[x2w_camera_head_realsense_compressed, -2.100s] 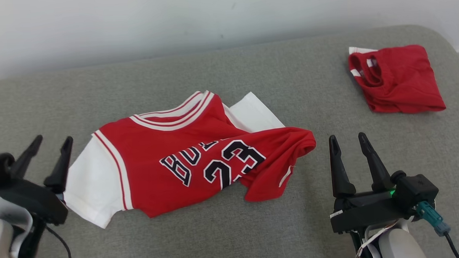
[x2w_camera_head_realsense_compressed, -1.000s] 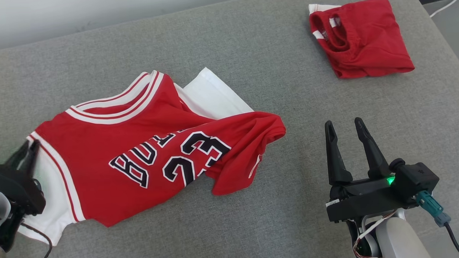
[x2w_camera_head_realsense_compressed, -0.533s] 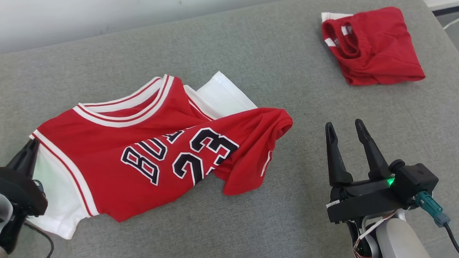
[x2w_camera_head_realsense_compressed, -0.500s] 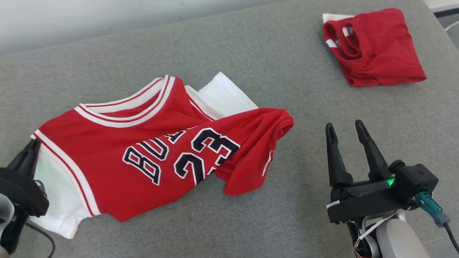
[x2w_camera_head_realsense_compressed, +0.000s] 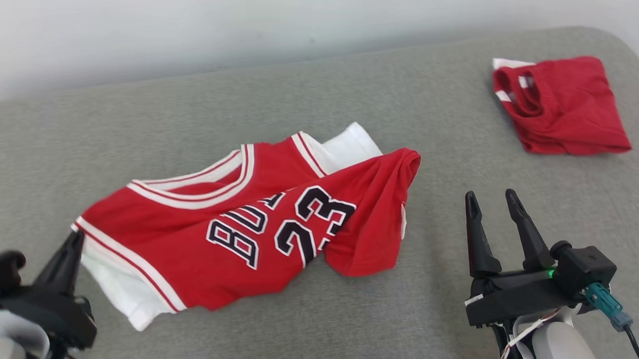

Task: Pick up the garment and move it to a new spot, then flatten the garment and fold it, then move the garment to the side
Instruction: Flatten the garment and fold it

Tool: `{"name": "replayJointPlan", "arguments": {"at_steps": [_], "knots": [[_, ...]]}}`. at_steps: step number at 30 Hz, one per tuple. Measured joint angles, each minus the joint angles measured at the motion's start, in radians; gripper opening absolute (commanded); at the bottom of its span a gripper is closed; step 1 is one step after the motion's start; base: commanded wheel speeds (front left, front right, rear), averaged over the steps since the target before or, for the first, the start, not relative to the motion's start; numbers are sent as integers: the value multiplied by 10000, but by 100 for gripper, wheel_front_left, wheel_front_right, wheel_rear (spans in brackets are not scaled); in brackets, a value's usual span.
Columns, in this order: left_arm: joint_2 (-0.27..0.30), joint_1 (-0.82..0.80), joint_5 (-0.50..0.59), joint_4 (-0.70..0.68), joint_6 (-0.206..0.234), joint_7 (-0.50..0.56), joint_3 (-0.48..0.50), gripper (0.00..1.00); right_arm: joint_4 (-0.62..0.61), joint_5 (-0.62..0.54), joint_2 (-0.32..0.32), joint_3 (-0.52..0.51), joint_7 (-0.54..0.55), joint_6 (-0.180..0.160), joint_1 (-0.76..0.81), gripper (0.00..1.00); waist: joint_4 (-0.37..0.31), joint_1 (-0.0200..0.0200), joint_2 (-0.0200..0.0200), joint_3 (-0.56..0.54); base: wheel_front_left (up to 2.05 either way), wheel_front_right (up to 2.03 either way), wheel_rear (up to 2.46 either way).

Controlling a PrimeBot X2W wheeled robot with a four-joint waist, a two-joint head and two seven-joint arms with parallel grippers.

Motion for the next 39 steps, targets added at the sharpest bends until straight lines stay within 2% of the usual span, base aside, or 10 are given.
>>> {"name": "replayJointPlan", "arguments": {"at_steps": [9, 21, 27, 35, 36, 37, 38, 39], "knots": [[274, 2222, -430, -3177, 1457, 90, 259, 0, 58, 12, 0, -67, 0, 0, 122, 100, 841, 0, 0, -405, 0, 0, 0], [232, 4055, -531, -5639, 2673, 230, 71, 0, 161, -6, 2, -194, 0, 0, 383, 100, 1559, -1, 0, -934, 0, 0, 0], [31, 4626, -648, -6194, 2844, 232, -171, 0, 224, -33, 2, -219, 0, 0, 423, 100, 1860, -1, 0, -1021, 0, 0, 0], [-489, 4656, -405, -5235, 2746, -232, -537, 0, 445, -117, 2, -134, 0, 0, 340, 100, 1974, 1, 1, -986, 0, 0, 0], [-523, 4625, -334, -5112, 2752, -368, -516, 26, 472, -130, 2, -136, 0, 0, 337, 100, 1974, 1, 1, -994, 0, 0, 0], [-566, 4578, -284, -5005, 2767, -479, -483, 83, 499, -134, 2, -140, 0, 0, 335, 100, 1970, 1, 1, -1003, 0, 0, 0], [-614, 4531, -209, -4920, 2777, -570, -456, 100, 531, -140, 2, -144, 0, 0, 332, 100, 1963, 1, 1, -1010, 0, 0, 0], [-675, 4489, -140, -4846, 2773, -665, -418, 100, 560, -142, 2, -142, 0, 0, 332, 100, 1957, 1, 1, -1020, 0, 0, 0]]}}
